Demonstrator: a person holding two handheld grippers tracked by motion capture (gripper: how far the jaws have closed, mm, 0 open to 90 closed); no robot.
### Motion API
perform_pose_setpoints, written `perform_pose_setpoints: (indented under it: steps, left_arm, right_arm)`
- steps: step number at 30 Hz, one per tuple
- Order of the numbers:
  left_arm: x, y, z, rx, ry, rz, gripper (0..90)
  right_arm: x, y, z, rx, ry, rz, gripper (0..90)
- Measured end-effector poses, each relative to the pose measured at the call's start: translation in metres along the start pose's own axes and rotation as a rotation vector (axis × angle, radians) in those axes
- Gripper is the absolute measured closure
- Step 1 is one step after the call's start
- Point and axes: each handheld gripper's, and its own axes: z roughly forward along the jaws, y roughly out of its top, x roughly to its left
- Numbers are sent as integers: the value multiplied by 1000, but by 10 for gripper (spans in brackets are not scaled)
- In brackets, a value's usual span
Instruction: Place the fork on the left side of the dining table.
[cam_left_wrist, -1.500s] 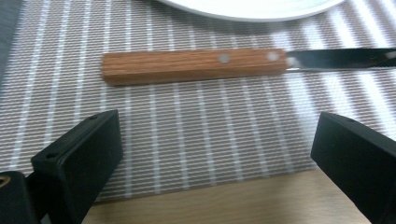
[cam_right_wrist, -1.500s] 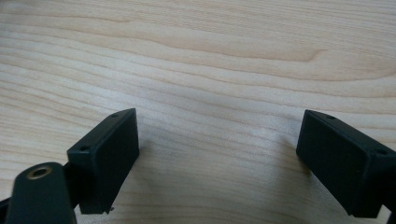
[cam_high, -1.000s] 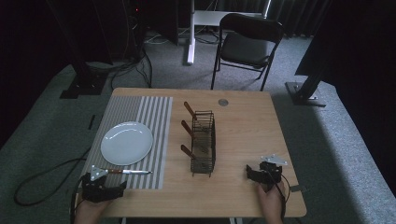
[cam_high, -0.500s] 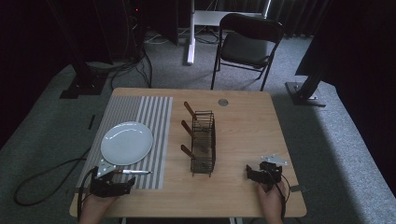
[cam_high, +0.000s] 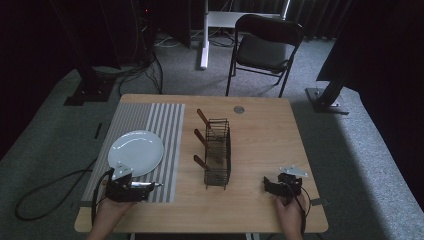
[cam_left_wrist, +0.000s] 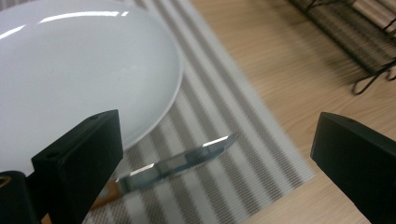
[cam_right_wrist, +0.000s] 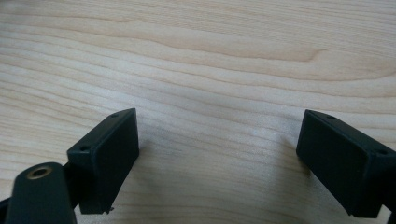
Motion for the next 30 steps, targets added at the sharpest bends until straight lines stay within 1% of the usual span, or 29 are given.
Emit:
perform_pose_setpoints:
  steps: [1, 2, 5, 6, 7, 9, 12, 17, 19, 21, 22, 24, 25, 26, 29, 30]
  left_arm:
    - [0, 0, 0, 0, 0, 0, 23]
    - [-5, 8, 2, -4, -26, 14, 23]
    - [-9, 18, 2, -12, -42, 27, 24]
    - [-9, 21, 2, -18, -52, 29, 24]
    - [-9, 21, 2, -18, -52, 29, 24]
    - [-11, 29, 1, -27, -64, 28, 24]
    - [-13, 40, 0, -41, -81, 43, 24]
    - [-20, 58, -3, -65, -120, 43, 39]
    - [-23, 63, -2, -66, -116, 56, 39]
    - [-26, 70, -2, -72, -123, 66, 39]
    - [-27, 73, -2, -76, -122, 68, 39]
    - [-28, 80, -2, -81, -135, 68, 39]
    - [-30, 84, -1, -81, -130, 78, 39]
    - [-31, 87, -1, -83, -135, 83, 39]
    - [-33, 97, 0, -89, -142, 91, 39]
    - [-34, 100, 0, -90, -138, 95, 39]
  right_arm:
    - [0, 0, 0, 0, 0, 0, 126]
    - [0, 0, 0, -1, 0, 0, 126]
    - [0, 0, 0, -1, 0, -1, 127]
    - [0, 0, 0, -1, 0, -1, 126]
    - [0, 0, 0, -1, 0, -1, 126]
    - [0, 0, 0, -1, 0, 0, 127]
    - [0, 0, 0, -1, 0, -1, 127]
    - [0, 0, 0, -1, 0, -1, 127]
    - [0, 0, 0, -1, 0, 0, 127]
    - [0, 0, 0, -1, 0, -1, 126]
    - [0, 0, 0, -1, 0, -1, 127]
    - [0, 0, 0, -1, 0, 0, 127]
    - [0, 0, 0, -1, 0, -1, 127]
    - [0, 0, 0, -1, 0, 0, 127]
    - [0, 0, 0, -1, 0, 0, 127]
    - [0, 0, 0, -1, 0, 0, 127]
